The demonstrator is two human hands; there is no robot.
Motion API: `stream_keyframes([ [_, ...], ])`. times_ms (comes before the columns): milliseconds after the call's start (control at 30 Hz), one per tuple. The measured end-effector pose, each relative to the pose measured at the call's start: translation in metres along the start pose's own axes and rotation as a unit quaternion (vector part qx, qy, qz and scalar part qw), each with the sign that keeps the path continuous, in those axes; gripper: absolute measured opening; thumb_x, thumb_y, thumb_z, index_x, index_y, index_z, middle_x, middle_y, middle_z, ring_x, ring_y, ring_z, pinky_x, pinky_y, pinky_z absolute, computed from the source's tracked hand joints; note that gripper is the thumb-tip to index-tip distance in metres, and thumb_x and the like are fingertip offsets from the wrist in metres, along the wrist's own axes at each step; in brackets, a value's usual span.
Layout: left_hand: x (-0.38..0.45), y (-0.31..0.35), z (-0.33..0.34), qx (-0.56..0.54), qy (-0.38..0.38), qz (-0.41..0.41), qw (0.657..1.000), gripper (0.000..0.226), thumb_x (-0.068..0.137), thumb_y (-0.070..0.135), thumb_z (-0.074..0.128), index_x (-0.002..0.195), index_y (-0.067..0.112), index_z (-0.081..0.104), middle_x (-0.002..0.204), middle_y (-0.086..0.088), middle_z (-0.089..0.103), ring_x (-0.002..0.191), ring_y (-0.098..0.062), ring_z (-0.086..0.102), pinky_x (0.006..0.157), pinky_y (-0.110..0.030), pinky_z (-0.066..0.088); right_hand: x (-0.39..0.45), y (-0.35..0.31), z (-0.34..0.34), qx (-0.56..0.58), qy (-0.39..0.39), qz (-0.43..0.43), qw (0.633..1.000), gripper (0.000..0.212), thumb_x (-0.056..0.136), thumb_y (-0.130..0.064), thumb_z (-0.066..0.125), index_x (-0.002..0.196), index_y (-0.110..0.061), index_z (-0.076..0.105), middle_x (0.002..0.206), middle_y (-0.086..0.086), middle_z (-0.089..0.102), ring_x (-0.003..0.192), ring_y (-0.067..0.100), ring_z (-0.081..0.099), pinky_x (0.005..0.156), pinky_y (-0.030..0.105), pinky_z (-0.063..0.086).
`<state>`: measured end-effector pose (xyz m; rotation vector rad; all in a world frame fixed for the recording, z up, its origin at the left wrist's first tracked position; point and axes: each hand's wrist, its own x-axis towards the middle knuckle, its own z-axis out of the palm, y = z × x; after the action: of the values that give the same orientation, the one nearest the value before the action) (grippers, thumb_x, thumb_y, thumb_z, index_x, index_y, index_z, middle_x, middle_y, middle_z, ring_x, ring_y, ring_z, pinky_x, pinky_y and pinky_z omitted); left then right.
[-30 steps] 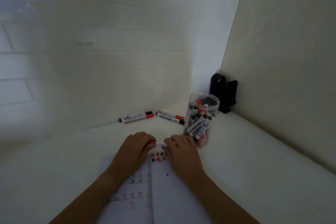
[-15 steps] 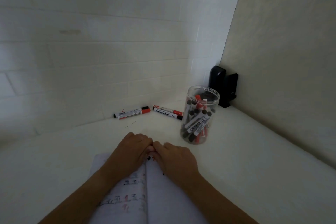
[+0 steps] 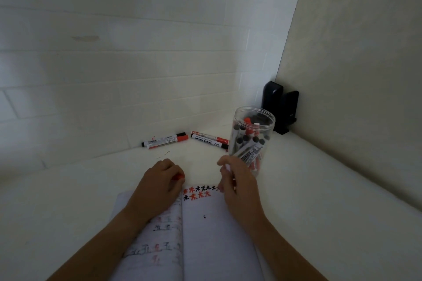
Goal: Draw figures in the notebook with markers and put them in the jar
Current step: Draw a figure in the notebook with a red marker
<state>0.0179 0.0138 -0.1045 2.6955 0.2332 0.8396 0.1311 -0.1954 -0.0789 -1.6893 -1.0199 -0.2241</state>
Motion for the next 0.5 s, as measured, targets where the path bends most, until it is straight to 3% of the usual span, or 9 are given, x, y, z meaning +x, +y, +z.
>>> stream_keyframes([
  [133,0.0,-0.001,-0.001,-0.03,-0.006,0.0,1.0,0.025,0.091,0.042,0.047,0.096,0.026,0.064,0.096,0.013,0.054,0.089,-0.008,0.052,0.077,-0.033,0.051,0.002,-0.002,-0.006,0.179,-0.025,0.136,0.974,0.034,0.105,-0.002,0.038,0.113,-0.015,0.068,0.097,0.009,0.071,0.08,0.026,0.074,0.07,0.033,0.062],
  [233,0.0,0.002,-0.005,-0.069,-0.016,0.004,0.998,0.02,0.09,0.043,0.049,0.1,0.03,0.06,0.098,0.019,0.055,0.091,-0.002,0.054,0.079,-0.029,0.051,0.0,-0.002,-0.005,0.168,-0.062,0.171,0.969,0.039,0.098,0.009,0.043,0.114,-0.017,0.067,0.09,0.008,0.075,0.077,0.026,0.074,0.065,0.026,0.058],
  [367,0.001,0.01,-0.012,-0.119,-0.047,0.038,0.991,0.021,0.09,0.045,0.055,0.105,0.033,0.063,0.103,0.023,0.063,0.098,0.001,0.059,0.083,-0.027,0.048,-0.002,-0.001,0.002,0.1,-0.079,0.144,0.981,0.008,0.097,-0.022,0.065,0.104,-0.021,0.061,0.078,0.001,0.066,0.065,0.014,0.062,0.058,0.029,0.05],
  [500,0.003,0.01,-0.012,-0.146,-0.104,0.067,0.982,0.019,0.092,0.039,0.061,0.109,0.032,0.067,0.105,0.021,0.068,0.099,-0.002,0.063,0.082,-0.028,0.053,0.0,-0.002,-0.001,0.14,-0.052,0.176,0.973,0.03,0.108,-0.032,0.048,0.09,-0.015,0.065,0.06,0.004,0.05,0.051,0.011,0.043,0.049,0.023,0.035],
])
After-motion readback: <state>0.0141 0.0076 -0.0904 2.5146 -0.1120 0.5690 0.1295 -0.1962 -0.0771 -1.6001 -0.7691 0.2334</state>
